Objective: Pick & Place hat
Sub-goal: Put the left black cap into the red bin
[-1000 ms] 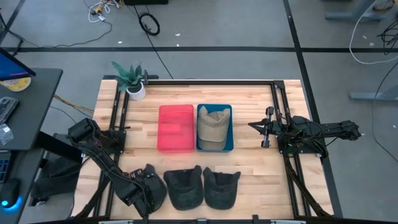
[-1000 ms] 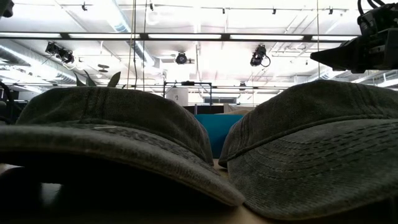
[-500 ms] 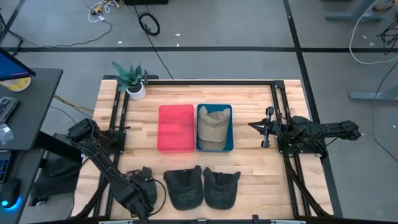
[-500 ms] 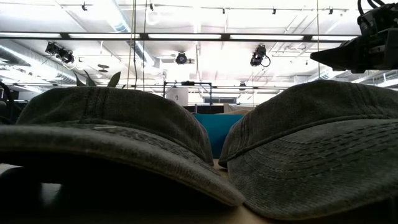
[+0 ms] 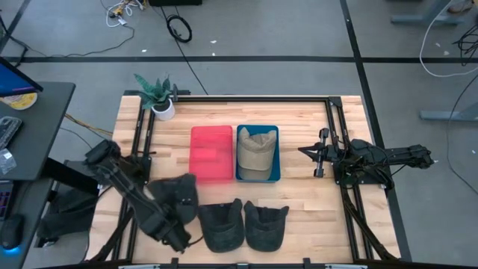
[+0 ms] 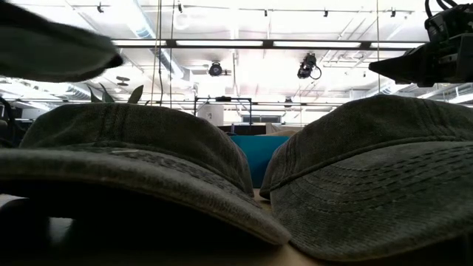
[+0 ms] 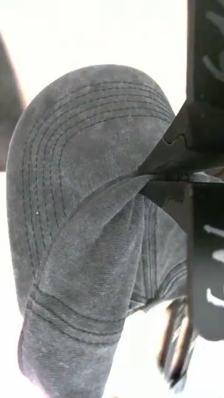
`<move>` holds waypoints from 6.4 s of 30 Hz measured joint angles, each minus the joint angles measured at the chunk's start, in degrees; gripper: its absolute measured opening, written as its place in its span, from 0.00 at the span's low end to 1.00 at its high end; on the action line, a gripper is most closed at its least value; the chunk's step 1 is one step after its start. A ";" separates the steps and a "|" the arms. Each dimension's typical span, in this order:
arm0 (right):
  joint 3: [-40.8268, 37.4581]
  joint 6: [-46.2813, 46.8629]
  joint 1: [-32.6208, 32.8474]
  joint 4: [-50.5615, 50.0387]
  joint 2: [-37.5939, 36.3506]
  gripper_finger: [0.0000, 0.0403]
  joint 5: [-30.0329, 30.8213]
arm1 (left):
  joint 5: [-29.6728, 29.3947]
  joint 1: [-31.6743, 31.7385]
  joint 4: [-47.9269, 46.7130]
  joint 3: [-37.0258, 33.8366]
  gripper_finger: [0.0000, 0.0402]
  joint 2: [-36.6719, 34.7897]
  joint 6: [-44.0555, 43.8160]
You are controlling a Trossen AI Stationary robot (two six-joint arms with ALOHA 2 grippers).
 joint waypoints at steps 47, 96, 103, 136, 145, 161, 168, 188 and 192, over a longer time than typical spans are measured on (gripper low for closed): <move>0.00 0.00 0.00 0.00 0.00 0.03 0.00 | -16.34 28.79 12.56 1.89 0.02 9.53 37.81; 0.00 0.00 0.02 0.00 0.00 0.03 -0.02 | -1.35 28.82 7.09 1.89 0.37 7.86 32.04; 0.00 0.00 0.00 0.00 0.00 0.03 0.00 | -11.42 25.79 9.04 1.89 0.35 5.83 29.65; 0.00 0.00 0.00 0.00 0.00 0.03 -0.02 | -19.65 42.88 31.84 1.91 0.35 7.94 20.66; 0.00 0.00 0.01 0.00 0.00 0.03 -0.01 | -23.02 42.34 33.00 1.88 0.35 9.15 22.26; 0.00 0.00 0.02 0.00 0.00 0.03 0.00 | -18.93 44.86 26.74 1.85 0.35 14.38 19.89; 0.00 0.00 0.02 0.00 0.00 0.03 0.00 | -18.40 44.74 26.24 1.80 0.35 15.30 20.33; 0.00 0.00 0.00 0.00 0.01 0.03 -0.02 | -8.11 30.90 25.96 1.91 0.35 8.03 23.51; 0.00 0.00 0.00 0.00 0.00 0.03 -0.02 | -4.53 27.05 29.39 1.95 0.35 7.82 24.94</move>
